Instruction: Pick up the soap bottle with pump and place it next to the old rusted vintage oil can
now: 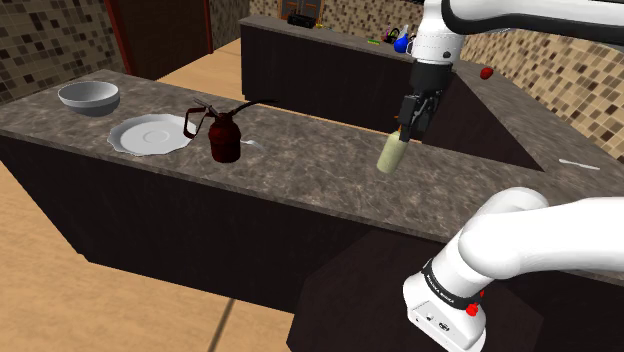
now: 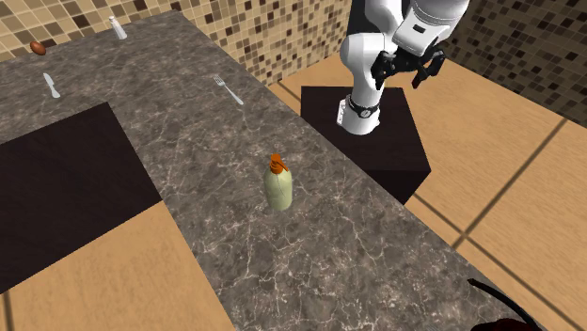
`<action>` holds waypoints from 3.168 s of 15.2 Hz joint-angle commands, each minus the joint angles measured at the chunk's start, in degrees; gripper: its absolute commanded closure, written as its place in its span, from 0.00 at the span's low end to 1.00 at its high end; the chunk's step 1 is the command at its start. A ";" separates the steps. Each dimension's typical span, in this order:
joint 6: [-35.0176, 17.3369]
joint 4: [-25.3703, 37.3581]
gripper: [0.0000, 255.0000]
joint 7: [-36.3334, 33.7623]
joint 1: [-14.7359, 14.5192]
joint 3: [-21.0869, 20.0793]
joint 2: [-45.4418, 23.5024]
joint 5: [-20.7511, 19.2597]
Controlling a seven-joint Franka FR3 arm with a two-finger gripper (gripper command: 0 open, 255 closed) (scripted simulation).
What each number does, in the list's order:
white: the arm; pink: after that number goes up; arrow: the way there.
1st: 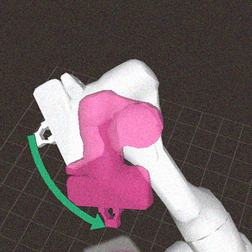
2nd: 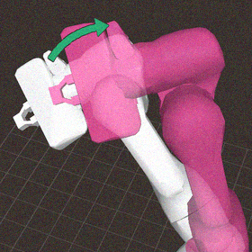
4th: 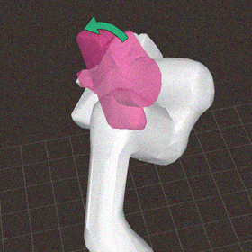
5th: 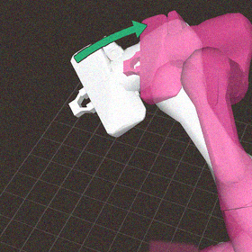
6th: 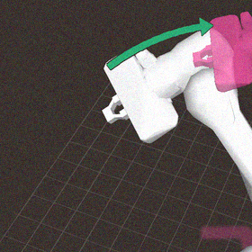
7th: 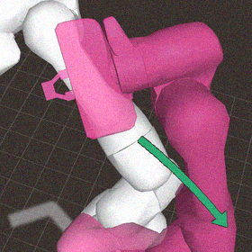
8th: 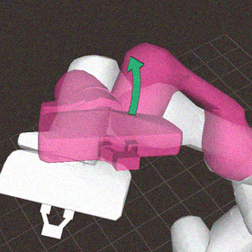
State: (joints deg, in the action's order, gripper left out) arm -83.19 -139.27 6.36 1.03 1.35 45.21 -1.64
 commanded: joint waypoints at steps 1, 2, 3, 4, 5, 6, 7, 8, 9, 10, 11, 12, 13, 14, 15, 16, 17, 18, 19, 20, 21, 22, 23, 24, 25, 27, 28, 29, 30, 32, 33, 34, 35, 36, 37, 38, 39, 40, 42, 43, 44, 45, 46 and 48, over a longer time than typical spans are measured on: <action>0.00 0.00 0.00 0.00 0.00 0.00 0.00 0.00; -1.24 0.01 0.00 0.92 0.54 1.16 -0.94 -0.78; -2.48 0.08 0.00 1.84 1.07 2.31 -1.94 -1.53; -3.73 0.23 0.00 2.74 1.59 3.46 -3.00 -2.22; -4.97 0.44 0.00 3.64 2.08 4.61 -4.13 -2.87; -6.21 0.71 0.00 4.54 2.56 5.75 -5.32 -3.46; -7.44 1.06 0.00 5.43 3.00 6.90 -6.56 -4.01; -8.66 1.47 0.00 6.33 3.44 8.02 -7.87 -4.49; -9.87 1.94 0.00 7.23 3.84 9.16 -9.22 -4.91; -11.06 2.49 0.00 8.13 4.21 10.29 -10.63 -5.27; -12.24 3.10 0.00 9.04 4.56 11.41 -12.09 -5.55; -13.39 3.77 0.00 9.96 4.88 12.54 -13.59 -5.77; -14.51 4.51 0.00 10.90 5.17 13.65 -15.14 -5.91; -15.61 5.31 0.00 11.86 5.44 14.76 -16.74 -5.97; -16.68 6.18 0.00 12.84 5.70 15.85 -18.38 -5.94; -17.71 7.11 0.00 13.84 5.93 16.94 -20.07 -5.82; -18.71 8.10 0.00 14.88 6.14 18.02 -21.79 -5.61; -19.66 9.15 0.00 15.93 6.33 19.10 -23.56 -5.31; -20.57 10.27 0.00 17.03 6.50 20.17 -25.37 -4.91; -21.44 11.45 0.00 18.15 6.66 21.23 -27.23 -4.40; -22.25 12.69 0.00 19.32 6.83 22.27 -29.13 -3.79; -23.00 14.00 0.00 20.53 7.01 23.28 -31.07 -3.06; -23.70 15.37 0.00 21.78 7.20 24.27 -33.07 -2.23; -24.33 16.81 0.00 23.07 7.42 25.22 -35.11 -1.27; -24.88 18.32 0.00 24.40 7.68 26.12 -37.20 -0.21; -25.76 21.54 0.00 27.15 8.35 27.77 -41.52 2.25; -26.01 22.90 0.00 28.27 8.71 28.33 -43.29 3.34; -26.77 22.26 0.00 28.33 8.76 28.28 -43.43 3.42; -27.53 21.63 0.00 28.39 8.77 28.27 -43.58 3.51; -29.05 20.40 0.00 28.54 8.77 28.28 -43.93 3.71; -29.81 19.81 0.00 28.63 8.77 28.28 -44.12 3.83; -30.57 19.23 0.00 28.72 8.77 28.28 -44.33 3.95; -31.33 18.66 0.00 28.82 8.77 28.29 -44.56 4.09; -31.77 18.34 0.00 28.88 8.77 28.29 -44.69 4.17; -31.77 18.34 0.00 28.87 8.77 28.29 -44.68 4.17; -31.77 18.34 0.00 28.88 8.77 28.29 -44.69 4.17; -31.77 18.34 0.00 28.88 8.77 28.29 -44.69 4.17; -31.77 18.34 0.00 28.88 8.77 28.29 -44.69 4.17; -31.77 18.34 0.00 28.88 8.77 28.29 -44.69 4.17; -31.77 18.34 0.00 28.88 8.77 28.29 -44.69 4.17; -31.77 18.34 1.00 28.88 8.77 28.29 -44.69 4.17; -31.77 18.34 1.00 28.88 8.77 28.29 -44.69 4.17; -31.77 18.34 1.00 28.88 8.77 28.29 -44.69 4.17; -31.77 18.32 1.00 28.87 8.77 28.29 -44.67 4.16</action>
State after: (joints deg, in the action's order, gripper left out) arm -114.96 -120.92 35.23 9.80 29.64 0.56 2.51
